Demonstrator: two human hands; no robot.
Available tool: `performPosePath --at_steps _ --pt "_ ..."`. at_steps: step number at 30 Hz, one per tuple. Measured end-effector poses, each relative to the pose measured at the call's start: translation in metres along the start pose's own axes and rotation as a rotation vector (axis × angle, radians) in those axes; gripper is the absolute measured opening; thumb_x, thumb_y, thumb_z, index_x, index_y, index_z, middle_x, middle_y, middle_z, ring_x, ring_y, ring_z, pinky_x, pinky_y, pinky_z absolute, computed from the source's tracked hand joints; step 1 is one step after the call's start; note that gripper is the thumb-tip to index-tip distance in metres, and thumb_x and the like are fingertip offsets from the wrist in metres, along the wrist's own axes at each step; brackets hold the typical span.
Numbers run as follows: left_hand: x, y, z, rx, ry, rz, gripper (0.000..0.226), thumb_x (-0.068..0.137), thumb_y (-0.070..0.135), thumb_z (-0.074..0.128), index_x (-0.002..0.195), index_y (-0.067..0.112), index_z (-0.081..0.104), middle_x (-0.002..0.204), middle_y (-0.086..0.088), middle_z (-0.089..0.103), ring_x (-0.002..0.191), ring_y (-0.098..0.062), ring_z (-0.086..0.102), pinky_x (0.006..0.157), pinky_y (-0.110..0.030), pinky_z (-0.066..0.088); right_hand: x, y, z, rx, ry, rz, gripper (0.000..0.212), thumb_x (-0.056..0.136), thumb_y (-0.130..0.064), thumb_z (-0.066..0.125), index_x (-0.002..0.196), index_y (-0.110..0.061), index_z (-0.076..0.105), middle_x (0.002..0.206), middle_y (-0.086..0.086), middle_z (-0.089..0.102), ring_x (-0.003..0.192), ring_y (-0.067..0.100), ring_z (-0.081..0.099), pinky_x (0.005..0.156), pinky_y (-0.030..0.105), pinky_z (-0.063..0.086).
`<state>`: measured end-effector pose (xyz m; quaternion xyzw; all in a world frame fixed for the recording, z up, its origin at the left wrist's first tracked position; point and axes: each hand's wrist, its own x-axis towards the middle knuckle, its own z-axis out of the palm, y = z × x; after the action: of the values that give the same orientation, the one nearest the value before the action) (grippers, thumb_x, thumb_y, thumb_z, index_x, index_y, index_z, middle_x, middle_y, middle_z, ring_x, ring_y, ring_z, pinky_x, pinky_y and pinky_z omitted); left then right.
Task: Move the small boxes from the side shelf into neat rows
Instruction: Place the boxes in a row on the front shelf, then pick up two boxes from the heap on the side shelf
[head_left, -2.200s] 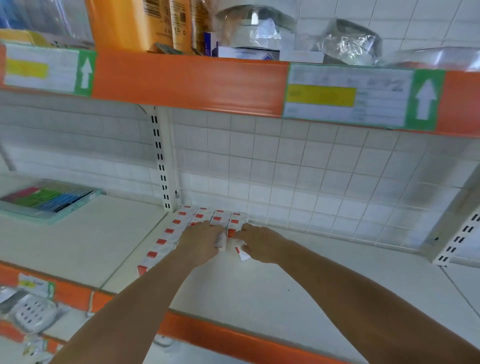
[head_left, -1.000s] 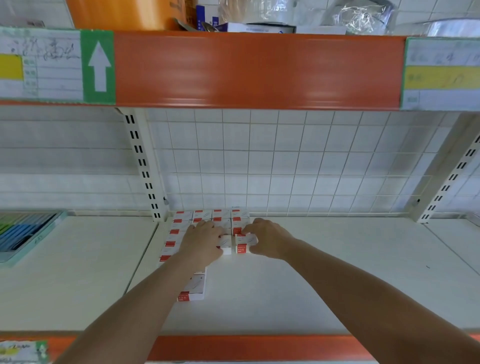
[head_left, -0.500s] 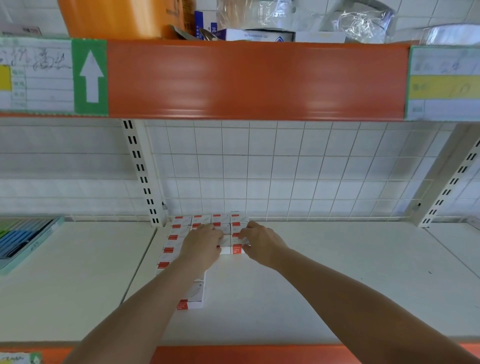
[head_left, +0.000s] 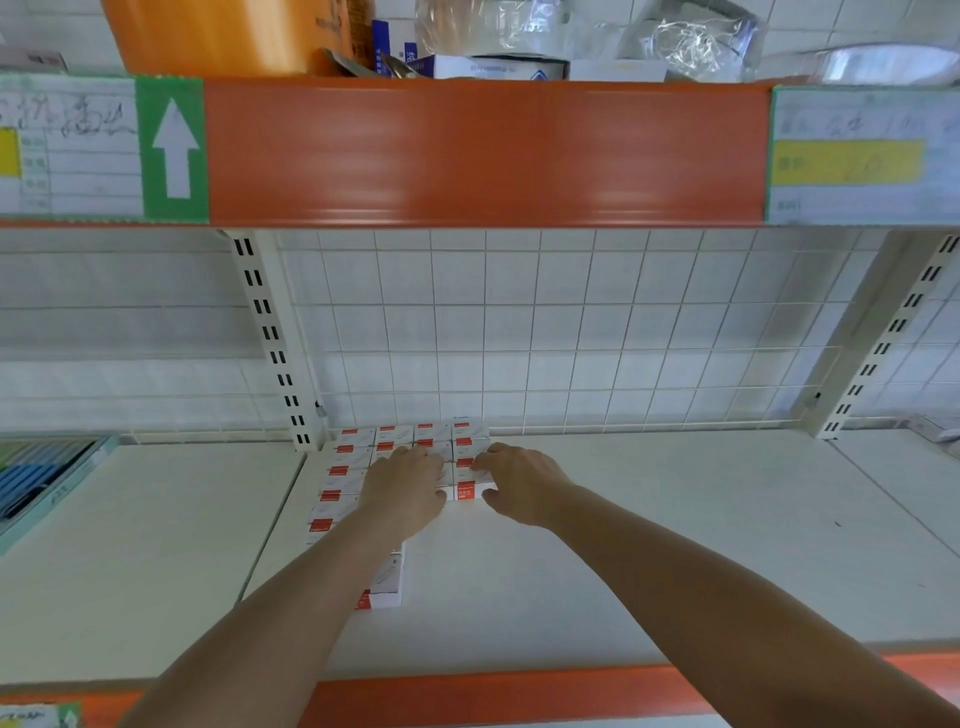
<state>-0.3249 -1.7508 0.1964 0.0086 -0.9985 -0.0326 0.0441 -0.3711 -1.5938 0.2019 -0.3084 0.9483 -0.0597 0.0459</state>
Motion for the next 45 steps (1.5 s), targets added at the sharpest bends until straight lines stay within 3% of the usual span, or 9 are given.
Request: performPosePath --at_steps 3,7,13,17,26,36,45 --pt "-0.001 0.008 -0.005 -0.017 0.021 0.043 0.038 0.094 0.035 0.052 0.131 0.024 0.052 0.126 0.007 0.058 0.111 -0.014 0.056 0.094 -0.027 0.046 -0.015 0.003 -0.002 -0.013 0.052 0.0 0.056 0.094 -0.027 0.053 0.147 -0.023 0.033 0.147 0.001 0.041 0.129 0.023 0.045 0.1 0.037 0.045" --pt "0.0 0.023 -0.012 -0.027 -0.003 0.16 0.05 0.094 0.04 0.051 0.14 0.024 0.044 0.141 0.006 0.049 0.126 -0.017 0.049 0.108 -0.03 0.036 -0.039 0.013 -0.003 -0.042 0.073 0.017 0.069 0.094 -0.037 0.054 0.153 -0.022 0.02 0.157 0.0 0.024 0.144 0.021 0.024 0.116 0.037 0.022" --pt "0.003 0.064 -0.019 -0.003 -0.059 0.266 0.058 0.096 0.045 0.046 0.146 0.017 0.035 0.15 0.0 0.039 0.136 -0.021 0.039 0.111 -0.034 0.032 -0.079 0.035 -0.005 -0.044 0.085 0.145 0.074 0.096 -0.042 0.049 0.154 -0.017 0.011 0.16 0.002 0.015 0.148 0.02 0.011 0.12 0.035 0.009" --pt "0.002 0.095 -0.016 -0.035 -0.14 0.337 0.059 0.096 0.043 0.046 0.146 0.014 0.034 0.152 -0.001 0.036 0.137 -0.021 0.037 0.11 -0.033 0.033 -0.104 0.052 -0.011 -0.029 0.091 0.234 0.073 0.098 -0.041 0.047 0.154 -0.014 0.011 0.161 0.003 0.015 0.149 0.019 0.01 0.12 0.034 0.008" --pt "0.006 0.179 -0.025 -0.07 -0.163 0.461 0.056 0.096 0.039 0.047 0.144 0.012 0.036 0.147 -0.003 0.04 0.134 -0.019 0.039 0.106 -0.033 0.037 -0.16 0.104 -0.026 -0.001 0.129 0.367 0.07 0.098 -0.039 0.047 0.154 -0.012 0.013 0.16 0.005 0.018 0.148 0.02 0.013 0.119 0.033 0.01" --pt "0.001 0.308 -0.029 -0.085 -0.156 0.491 0.047 0.095 0.036 0.048 0.134 0.011 0.043 0.138 -0.004 0.047 0.126 -0.021 0.045 0.097 -0.033 0.042 -0.25 0.195 -0.047 0.004 0.133 0.418 0.069 0.098 -0.037 0.048 0.153 -0.009 0.016 0.157 0.006 0.023 0.146 0.022 0.019 0.117 0.033 0.016" --pt "-0.014 0.413 -0.023 -0.087 -0.146 0.49 0.049 0.094 0.036 0.05 0.135 0.01 0.042 0.142 -0.005 0.044 0.13 -0.022 0.042 0.099 -0.035 0.041 -0.32 0.278 -0.061 -0.023 0.117 0.414 0.068 0.097 -0.037 0.05 0.151 -0.009 0.019 0.154 0.009 0.028 0.142 0.026 0.026 0.116 0.036 0.024"
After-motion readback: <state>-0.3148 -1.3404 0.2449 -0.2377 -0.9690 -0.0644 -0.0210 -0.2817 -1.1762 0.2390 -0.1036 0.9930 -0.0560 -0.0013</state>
